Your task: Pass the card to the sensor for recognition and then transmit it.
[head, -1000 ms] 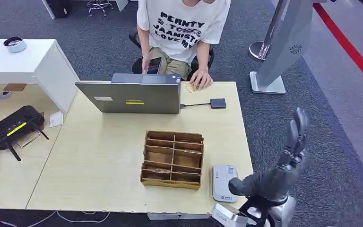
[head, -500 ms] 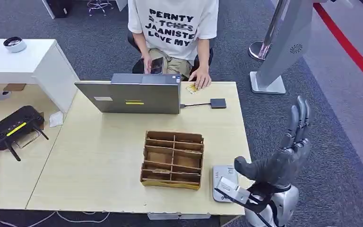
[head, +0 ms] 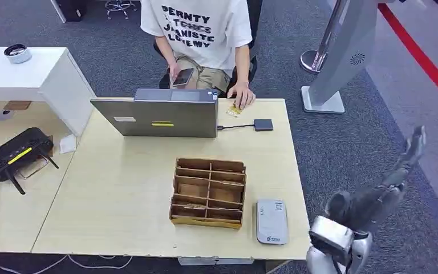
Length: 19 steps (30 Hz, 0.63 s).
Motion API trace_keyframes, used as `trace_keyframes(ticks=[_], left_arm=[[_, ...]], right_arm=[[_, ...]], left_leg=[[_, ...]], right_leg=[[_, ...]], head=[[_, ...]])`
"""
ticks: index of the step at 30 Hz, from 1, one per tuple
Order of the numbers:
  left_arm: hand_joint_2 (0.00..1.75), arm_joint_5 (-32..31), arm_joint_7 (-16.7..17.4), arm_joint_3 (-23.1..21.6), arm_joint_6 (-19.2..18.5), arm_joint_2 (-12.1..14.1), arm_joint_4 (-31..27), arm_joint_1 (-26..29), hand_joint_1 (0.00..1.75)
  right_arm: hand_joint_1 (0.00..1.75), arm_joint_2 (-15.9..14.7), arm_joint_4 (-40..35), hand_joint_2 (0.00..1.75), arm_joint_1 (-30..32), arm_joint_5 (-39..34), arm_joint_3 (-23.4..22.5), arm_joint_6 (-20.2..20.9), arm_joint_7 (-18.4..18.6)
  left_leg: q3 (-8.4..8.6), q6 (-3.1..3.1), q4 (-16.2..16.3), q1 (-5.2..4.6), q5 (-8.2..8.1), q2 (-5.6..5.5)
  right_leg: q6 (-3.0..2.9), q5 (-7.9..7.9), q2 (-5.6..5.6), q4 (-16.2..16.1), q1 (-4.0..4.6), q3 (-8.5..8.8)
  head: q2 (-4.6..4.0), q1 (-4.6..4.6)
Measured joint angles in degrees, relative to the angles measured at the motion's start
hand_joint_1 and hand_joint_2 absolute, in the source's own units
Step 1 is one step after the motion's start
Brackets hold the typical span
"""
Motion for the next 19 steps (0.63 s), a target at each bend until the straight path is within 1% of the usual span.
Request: trace_keyframes(ticks=[1, 2, 3, 5, 8, 9, 10, 11, 12, 13, 16, 17, 19], left_arm=[[0.00, 1.0, -0.2, 0.0, 0.2, -0.1, 0.0, 0.0, 0.00], [0.00, 1.9, -0.3, 0.0, 0.5, -0.4, 0.0, 0.0, 0.00], [0.00, 2.4, -0.4, 0.0, 0.9, -0.5, 0.0, 0.0, 0.00], [0.00, 2.8, -1.0, 0.0, 2.2, -1.2, 0.0, 0.0, 0.00], [0.00, 2.9, -1.7, 0.0, 3.2, -2.0, 0.0, 0.0, 0.00], [0.00, 2.9, -1.9, 0.0, 3.2, -2.3, 0.0, 0.0, 0.00], [0.00, 2.8, -2.0, 0.0, 3.3, -2.4, 0.0, 0.0, 0.00], [0.00, 2.8, -2.0, 0.0, 3.3, -2.4, 0.0, 0.0, 0.00], [0.00, 2.7, -2.0, -0.1, 3.2, -2.5, 0.0, -0.1, 0.00], [0.00, 2.6, -2.0, -0.1, 3.1, -2.5, 0.0, -0.1, 0.00], [0.00, 2.2, -2.0, -0.1, 2.9, -2.5, 0.0, -0.1, 0.00], [0.00, 2.1, -2.0, -0.1, 2.8, -2.5, 0.0, -0.1, 0.00], [0.00, 2.0, -2.0, -0.1, 2.7, -2.5, 0.0, -0.2, 0.00]], right_arm=[[0.00, -0.9, 0.3, 0.00, 0.2, -7.8, 2.9, 2.1, 3.7], [0.00, -2.4, 0.4, 0.00, 0.2, -17.3, 6.0, 5.1, 6.6], [0.00, -3.7, 0.6, 0.00, 0.3, -24.1, 8.1, 8.4, 7.8], [0.00, -6.7, 0.7, 0.00, 0.5, -37.2, 12.6, 17.8, 9.1], [0.00, -10.7, 0.7, 0.00, 0.3, -48.9, 16.7, 26.7, 10.0], [0.00, -12.1, 0.7, 0.00, 0.2, -53.0, 17.6, 31.1, 10.2], [0.00, -14.2, 0.7, 0.00, -0.2, -58.4, 19.0, 38.1, 10.2], [0.00, -15.5, 0.8, 0.00, -0.5, -61.0, 19.9, 42.9, 10.1], [0.00, -17.1, 1.0, 0.00, -1.0, -63.5, 21.1, 48.6, 9.6], [0.00, -18.2, 1.3, 0.00, -1.4, -64.6, 21.8, 52.0, 9.3], [0.00, -21.7, 1.9, 0.00, -2.4, -64.7, 23.8, 61.0, 7.1], [0.00, -22.7, 2.1, 0.00, -2.6, -63.6, 24.2, 63.9, 6.2], [0.00, -24.3, 2.4, 0.00, -3.0, -60.5, 25.2, 68.5, 4.6]], left_leg=[[0.01, -0.03, 0.0, 0.00, -0.02, 0.01], [0.02, -0.03, 0.0, 0.00, -0.02, 0.00], [0.02, -0.03, 0.0, 0.00, -0.02, 0.00], [0.01, -0.02, 0.0, -0.02, -0.01, -0.02], [0.00, -0.01, 0.0, -0.02, 0.00, -0.07], [-0.01, -0.01, 0.0, -0.02, -0.01, -0.06], [0.00, -0.02, 0.0, -0.02, -0.02, -0.03], [0.00, -0.01, 0.0, -0.01, -0.03, -0.03], [0.01, -0.01, 0.0, -0.02, -0.03, -0.03], [0.01, 0.00, 0.0, -0.02, -0.03, -0.04], [0.01, 0.00, 0.0, -0.02, -0.04, -0.05], [0.01, 0.00, 0.0, -0.01, -0.04, -0.04], [0.03, 0.00, 0.0, -0.01, -0.04, -0.04]], right_leg=[[0.00, 0.00, 0.00, 0.0, 0.00, 0.00], [0.01, -0.01, 0.01, 0.0, -0.01, 0.00], [0.01, -0.01, 0.01, 0.0, -0.01, -0.03], [0.01, -0.01, -0.02, 0.0, -0.01, -0.03], [0.02, -0.01, -0.06, 0.0, -0.01, 0.00], [0.02, -0.01, -0.05, 0.0, -0.01, -0.01], [0.02, -0.01, -0.02, 0.0, -0.02, -0.02], [0.02, -0.01, -0.01, 0.0, -0.01, -0.02], [0.02, -0.02, -0.02, 0.0, -0.01, -0.02], [0.04, -0.03, -0.03, 0.0, -0.01, -0.01], [0.04, -0.03, -0.03, 0.0, -0.01, -0.01], [0.04, -0.03, -0.03, 0.0, -0.01, -0.02], [0.04, -0.03, -0.02, 0.0, -0.01, -0.01]], head=[[0.00, -0.04], [0.00, 0.00], [0.00, 0.00], [0.00, 0.00], [0.00, 0.00], [0.00, -0.02], [0.00, 0.02], [0.00, -0.04], [0.00, 0.02], [0.00, -0.04], [0.00, 0.00], [0.00, -0.02], [0.00, -0.02]])
